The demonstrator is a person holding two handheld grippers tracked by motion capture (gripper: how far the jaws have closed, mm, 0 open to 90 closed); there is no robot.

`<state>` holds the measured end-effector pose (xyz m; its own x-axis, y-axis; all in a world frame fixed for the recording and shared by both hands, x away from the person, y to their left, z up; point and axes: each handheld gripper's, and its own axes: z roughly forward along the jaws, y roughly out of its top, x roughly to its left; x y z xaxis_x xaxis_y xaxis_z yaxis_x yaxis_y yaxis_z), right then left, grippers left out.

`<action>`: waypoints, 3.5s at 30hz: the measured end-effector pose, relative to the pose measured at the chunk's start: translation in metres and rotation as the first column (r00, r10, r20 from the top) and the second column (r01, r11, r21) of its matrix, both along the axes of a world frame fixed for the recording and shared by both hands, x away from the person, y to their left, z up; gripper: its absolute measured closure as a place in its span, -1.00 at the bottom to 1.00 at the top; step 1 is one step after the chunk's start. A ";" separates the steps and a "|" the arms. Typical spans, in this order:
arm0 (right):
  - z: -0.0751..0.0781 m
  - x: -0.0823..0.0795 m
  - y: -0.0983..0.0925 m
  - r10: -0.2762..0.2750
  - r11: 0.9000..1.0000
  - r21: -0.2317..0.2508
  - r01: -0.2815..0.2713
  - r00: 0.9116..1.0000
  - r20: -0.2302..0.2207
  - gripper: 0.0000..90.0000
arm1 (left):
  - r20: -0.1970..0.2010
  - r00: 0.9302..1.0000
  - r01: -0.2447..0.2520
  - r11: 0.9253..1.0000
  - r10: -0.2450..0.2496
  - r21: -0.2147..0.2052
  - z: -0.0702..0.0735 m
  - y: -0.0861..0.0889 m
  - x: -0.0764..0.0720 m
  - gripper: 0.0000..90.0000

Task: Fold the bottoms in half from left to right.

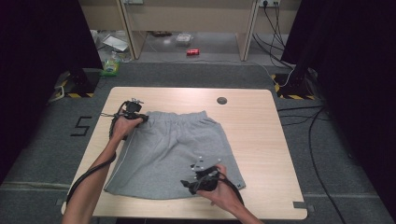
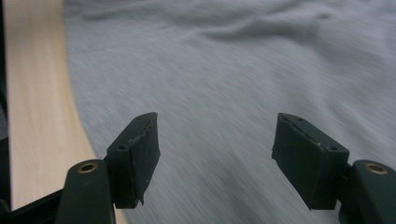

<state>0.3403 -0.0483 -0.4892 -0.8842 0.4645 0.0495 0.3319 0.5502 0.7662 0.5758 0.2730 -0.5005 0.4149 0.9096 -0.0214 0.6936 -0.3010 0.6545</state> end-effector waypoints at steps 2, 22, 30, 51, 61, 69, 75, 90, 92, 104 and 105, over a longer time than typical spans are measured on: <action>-0.001 -0.001 0.010 0.021 1.000 0.003 -0.021 1.000 -0.007 -0.27 | -0.002 1.000 -0.002 1.000 0.002 -0.015 -0.001 0.001 0.000 0.73; -0.005 -0.010 0.147 0.225 0.973 0.063 -0.224 0.974 -0.020 -0.05 | -0.005 1.000 0.009 1.000 -0.009 -0.008 0.000 0.002 0.001 0.73; -0.013 -0.016 0.183 0.257 0.965 0.062 -0.254 0.965 -0.042 0.03 | -0.013 1.000 0.013 1.000 -0.013 -0.024 0.000 0.004 0.002 0.73; -0.026 -0.018 0.242 0.278 0.956 -0.104 -0.275 0.961 0.009 0.30 | -0.014 1.000 0.018 0.995 -0.019 -0.097 -0.004 0.013 0.002 0.72; -0.026 -0.009 0.235 0.265 0.961 -0.070 -0.267 0.964 -0.035 0.91 | -0.003 1.000 0.021 0.995 -0.021 -0.093 -0.004 0.013 0.001 0.73; -0.009 -0.003 0.220 0.258 0.966 -0.013 -0.259 0.965 -0.052 0.92 | 0.014 1.000 0.019 0.996 -0.018 -0.085 0.007 0.011 0.000 0.76; 0.019 0.002 0.204 0.271 0.963 0.019 -0.271 0.962 -0.036 0.92 | 0.039 0.999 0.027 0.996 -0.024 -0.088 0.029 0.008 -0.001 0.77; 0.065 0.006 0.126 0.196 0.975 0.108 -0.193 0.980 -0.017 0.92 | 0.068 0.997 0.028 0.995 -0.022 -0.094 0.070 -0.017 -0.001 0.77; 0.072 0.009 0.100 0.161 0.977 0.141 -0.159 0.987 -0.005 0.93 | 0.079 0.997 0.034 0.995 -0.026 -0.099 0.079 -0.027 0.000 0.77; 0.071 0.005 0.021 0.047 0.974 0.224 -0.043 0.999 -0.011 0.93 | 0.097 0.993 0.072 0.992 -0.062 -0.108 0.099 -0.075 0.006 0.77; 0.071 0.005 0.021 0.047 0.974 0.224 -0.043 0.999 -0.011 0.93 | 0.097 0.993 0.072 0.992 -0.062 -0.108 0.099 -0.075 0.006 0.77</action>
